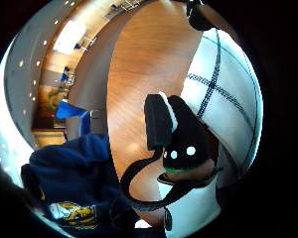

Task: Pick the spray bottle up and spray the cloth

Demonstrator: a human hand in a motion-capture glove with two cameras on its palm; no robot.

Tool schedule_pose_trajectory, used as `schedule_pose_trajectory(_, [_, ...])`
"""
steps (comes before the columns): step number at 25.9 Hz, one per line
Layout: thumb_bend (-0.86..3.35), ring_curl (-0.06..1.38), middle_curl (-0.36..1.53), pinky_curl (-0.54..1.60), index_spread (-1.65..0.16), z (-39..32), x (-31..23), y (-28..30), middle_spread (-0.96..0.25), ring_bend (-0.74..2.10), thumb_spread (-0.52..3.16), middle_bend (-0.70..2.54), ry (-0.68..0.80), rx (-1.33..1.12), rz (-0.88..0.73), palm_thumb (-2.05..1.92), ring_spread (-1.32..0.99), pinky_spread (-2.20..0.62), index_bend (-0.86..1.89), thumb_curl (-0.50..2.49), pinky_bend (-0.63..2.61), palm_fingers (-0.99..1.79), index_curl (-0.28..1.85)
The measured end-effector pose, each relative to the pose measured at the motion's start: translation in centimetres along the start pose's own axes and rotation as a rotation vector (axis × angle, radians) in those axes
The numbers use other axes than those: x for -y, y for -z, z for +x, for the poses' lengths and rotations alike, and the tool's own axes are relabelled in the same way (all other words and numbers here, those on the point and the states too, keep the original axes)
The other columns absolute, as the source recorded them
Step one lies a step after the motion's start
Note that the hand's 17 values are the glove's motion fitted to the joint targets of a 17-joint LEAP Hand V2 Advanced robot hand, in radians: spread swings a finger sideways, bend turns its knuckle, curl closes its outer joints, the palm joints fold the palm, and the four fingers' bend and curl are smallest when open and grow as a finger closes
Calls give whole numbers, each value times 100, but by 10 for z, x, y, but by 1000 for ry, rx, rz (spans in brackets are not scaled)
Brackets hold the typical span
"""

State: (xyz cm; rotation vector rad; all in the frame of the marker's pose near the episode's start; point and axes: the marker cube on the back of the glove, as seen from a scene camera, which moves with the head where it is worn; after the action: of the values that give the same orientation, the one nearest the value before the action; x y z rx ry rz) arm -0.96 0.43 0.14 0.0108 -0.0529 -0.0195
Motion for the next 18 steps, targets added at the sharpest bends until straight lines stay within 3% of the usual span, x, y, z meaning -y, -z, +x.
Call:
schedule_pose_trajectory(9, [13, 26, 26, 24, -35, 13, -23, 47, -3, 43, 120, 31, 49, 49, 220, 44, -7, 25, 11, 22, 24, 81, 27])
schedule_pose_trajectory(18, [5, 33, 34, 26, -34, 66, -65, 135, -6, 53, 115, 45, -94, 250, 910, 44, -12, 19, 5, 25, 22, 98, 22])
